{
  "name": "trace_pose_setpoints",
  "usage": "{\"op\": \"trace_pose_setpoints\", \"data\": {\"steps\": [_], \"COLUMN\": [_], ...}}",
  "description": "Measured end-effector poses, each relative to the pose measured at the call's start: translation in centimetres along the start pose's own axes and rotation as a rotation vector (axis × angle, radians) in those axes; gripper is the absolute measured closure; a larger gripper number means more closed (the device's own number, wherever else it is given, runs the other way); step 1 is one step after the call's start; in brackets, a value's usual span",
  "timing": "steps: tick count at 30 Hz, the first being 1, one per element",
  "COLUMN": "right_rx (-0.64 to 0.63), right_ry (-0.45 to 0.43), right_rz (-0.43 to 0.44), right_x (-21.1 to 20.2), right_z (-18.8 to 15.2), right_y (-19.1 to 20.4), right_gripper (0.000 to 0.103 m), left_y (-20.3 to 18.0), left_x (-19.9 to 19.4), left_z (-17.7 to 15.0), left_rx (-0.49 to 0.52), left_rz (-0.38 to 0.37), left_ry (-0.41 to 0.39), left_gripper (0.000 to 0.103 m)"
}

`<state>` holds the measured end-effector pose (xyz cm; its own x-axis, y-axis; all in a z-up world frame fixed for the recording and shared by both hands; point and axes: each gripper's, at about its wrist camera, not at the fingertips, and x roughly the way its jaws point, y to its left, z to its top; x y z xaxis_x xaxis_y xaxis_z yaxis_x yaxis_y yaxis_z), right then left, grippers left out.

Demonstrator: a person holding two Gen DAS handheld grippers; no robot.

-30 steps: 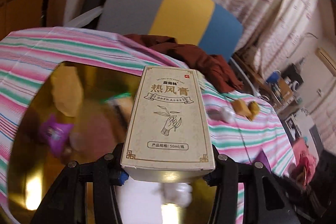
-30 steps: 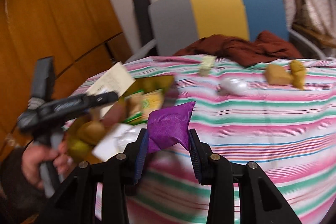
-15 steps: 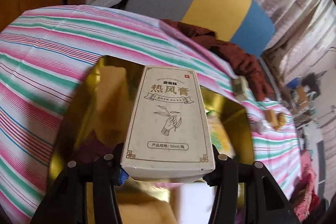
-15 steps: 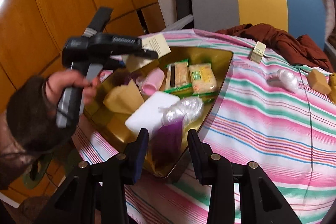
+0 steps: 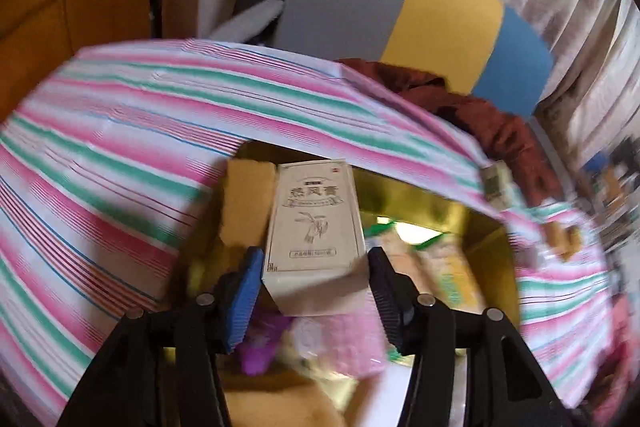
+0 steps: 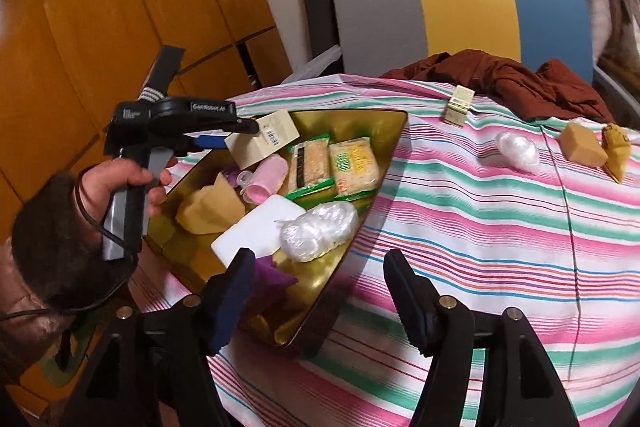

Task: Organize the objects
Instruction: 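Release the medicine box and purple cloth into the gold tray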

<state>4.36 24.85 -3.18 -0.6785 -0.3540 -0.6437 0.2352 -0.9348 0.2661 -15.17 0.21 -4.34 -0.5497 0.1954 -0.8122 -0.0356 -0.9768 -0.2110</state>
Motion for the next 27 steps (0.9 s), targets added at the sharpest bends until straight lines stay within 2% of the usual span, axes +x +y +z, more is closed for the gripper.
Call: {"op": "trace_pose_setpoints", "data": {"steps": [3,6,8,12,17,19,22,24,26,27], "right_rx": [0.003,0.006,0.015,0.024,0.053,0.069,0.093,0.105,0.121,0.133], "right_ry": [-0.004,-0.012,-0.016,-0.019,-0.026,-0.026,-0.027,-0.032,-0.040,-0.045], "right_rz": [-0.007,-0.011,-0.010,-0.011,-0.016,-0.015,-0.022,-0.024,-0.035,-0.042], "right_x": [-0.1,-0.4,-0.6,-0.7,-0.6,-0.5,-0.5,-0.6,-0.8,-1.0], "right_z": [0.1,0.0,-0.1,-0.1,-0.1,-0.1,-0.2,-0.2,-0.3,-0.3], "right_y": [-0.2,-0.3,-0.4,-0.7,-1.4,-1.8,-2.3,-2.7,-3.1,-3.4], "right_gripper": [0.036,0.036,0.036,0.036,0.036,0.035,0.035,0.035,0.032,0.031], "left_y": [-0.1,-1.8,-2.3,-1.8,-1.1,-1.4,-1.9,-2.5,-3.0,-3.5], "left_x": [0.9,2.4,2.9,1.5,-1.1,-2.6,-3.6,-4.1,-4.9,-5.0], "left_z": [0.6,-0.4,-1.7,-2.6,-2.9,-3.2,-3.1,-3.2,-3.8,-4.0], "left_rx": [0.012,0.129,0.168,0.107,-0.001,-0.013,-0.005,0.001,0.010,0.017], "left_rz": [0.048,0.095,0.060,0.010,0.012,0.020,0.014,-0.004,-0.037,-0.052], "left_ry": [0.014,0.075,0.111,0.080,0.006,-0.045,-0.080,-0.096,-0.104,-0.107], "left_gripper": [0.049,0.049,0.050,0.050,0.049,0.048,0.047,0.041,0.028,0.027]}}
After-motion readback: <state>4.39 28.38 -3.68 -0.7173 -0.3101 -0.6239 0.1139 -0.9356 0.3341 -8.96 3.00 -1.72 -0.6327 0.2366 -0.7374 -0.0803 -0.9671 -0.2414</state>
